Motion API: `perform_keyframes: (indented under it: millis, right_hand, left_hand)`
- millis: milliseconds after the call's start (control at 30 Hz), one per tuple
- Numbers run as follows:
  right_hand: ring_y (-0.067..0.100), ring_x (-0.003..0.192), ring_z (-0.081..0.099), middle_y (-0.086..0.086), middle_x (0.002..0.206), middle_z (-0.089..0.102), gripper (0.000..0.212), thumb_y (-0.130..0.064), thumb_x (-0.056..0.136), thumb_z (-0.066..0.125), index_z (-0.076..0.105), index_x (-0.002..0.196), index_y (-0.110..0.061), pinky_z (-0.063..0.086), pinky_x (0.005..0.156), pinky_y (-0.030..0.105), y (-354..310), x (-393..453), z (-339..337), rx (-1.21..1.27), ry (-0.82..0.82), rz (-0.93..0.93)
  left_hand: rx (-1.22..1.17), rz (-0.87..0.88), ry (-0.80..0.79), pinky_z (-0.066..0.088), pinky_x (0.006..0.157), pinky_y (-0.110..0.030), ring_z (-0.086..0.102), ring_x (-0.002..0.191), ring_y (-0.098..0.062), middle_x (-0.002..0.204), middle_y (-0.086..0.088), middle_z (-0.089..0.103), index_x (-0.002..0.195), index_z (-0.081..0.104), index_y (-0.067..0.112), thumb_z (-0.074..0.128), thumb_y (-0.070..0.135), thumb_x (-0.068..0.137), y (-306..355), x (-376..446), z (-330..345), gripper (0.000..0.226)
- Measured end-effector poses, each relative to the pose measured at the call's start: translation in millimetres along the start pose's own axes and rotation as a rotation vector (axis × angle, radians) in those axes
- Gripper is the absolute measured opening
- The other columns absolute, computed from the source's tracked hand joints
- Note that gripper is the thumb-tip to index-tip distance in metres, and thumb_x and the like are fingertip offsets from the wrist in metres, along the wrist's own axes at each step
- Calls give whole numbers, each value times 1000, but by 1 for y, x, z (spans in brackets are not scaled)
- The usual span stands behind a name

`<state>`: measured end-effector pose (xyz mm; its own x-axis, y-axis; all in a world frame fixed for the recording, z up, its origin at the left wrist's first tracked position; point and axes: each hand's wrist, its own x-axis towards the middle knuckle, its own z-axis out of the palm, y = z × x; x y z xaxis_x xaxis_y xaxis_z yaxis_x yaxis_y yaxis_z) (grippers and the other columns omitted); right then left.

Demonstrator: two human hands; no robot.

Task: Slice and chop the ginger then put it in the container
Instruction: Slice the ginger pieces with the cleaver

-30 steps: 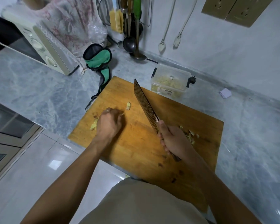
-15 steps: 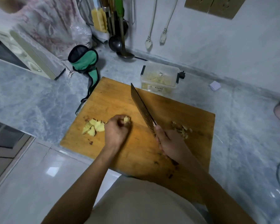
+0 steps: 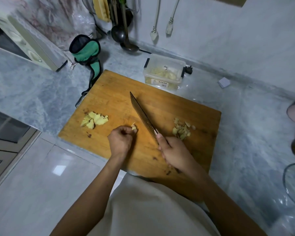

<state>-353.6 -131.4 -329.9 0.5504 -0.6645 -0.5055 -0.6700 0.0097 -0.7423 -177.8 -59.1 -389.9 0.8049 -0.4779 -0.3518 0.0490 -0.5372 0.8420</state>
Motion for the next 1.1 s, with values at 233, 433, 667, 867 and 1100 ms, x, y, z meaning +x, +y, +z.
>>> perform_keyframes:
  millis: [233,433,667,867,1100]
  right_hand:
    - [10,51,54,-4,60,56,54,-61,102,37,58,74,-20,46,57,33,9,-11,0,19,-55,-44]
    - [-5,40,49,-18,46,55,52,-54,105,35,57,72,-20,38,50,24,12,-22,-4,-6,-73,-91]
    - [12,48,49,0,57,53,62,-53,105,34,61,80,-4,43,55,36,7,-22,-5,-42,-107,-129]
    - [10,47,48,0,59,55,60,-54,105,32,59,77,-9,40,53,32,7,-24,-5,-56,-84,-132]
    - [23,76,68,9,85,73,64,-54,106,31,65,81,-6,56,70,46,2,-26,-2,-150,-62,-172]
  left_hand:
    - [-164,-161,93,60,82,-38,73,85,-26,80,-6,75,81,76,10,79,9,81,2,-9,17,4]
    - [-259,-273,181,61,78,-38,70,70,-21,70,-2,72,70,73,16,72,1,84,10,-16,25,21]
    - [-292,-309,208,62,77,-36,72,73,-22,73,-2,74,72,75,17,64,1,88,16,-24,27,25]
    - [-388,-512,127,56,50,-23,63,45,-9,49,0,64,71,63,8,54,0,94,22,-8,19,26]
    - [-448,-588,70,51,40,-21,65,46,-9,69,-4,69,80,65,8,54,3,96,15,0,17,20]
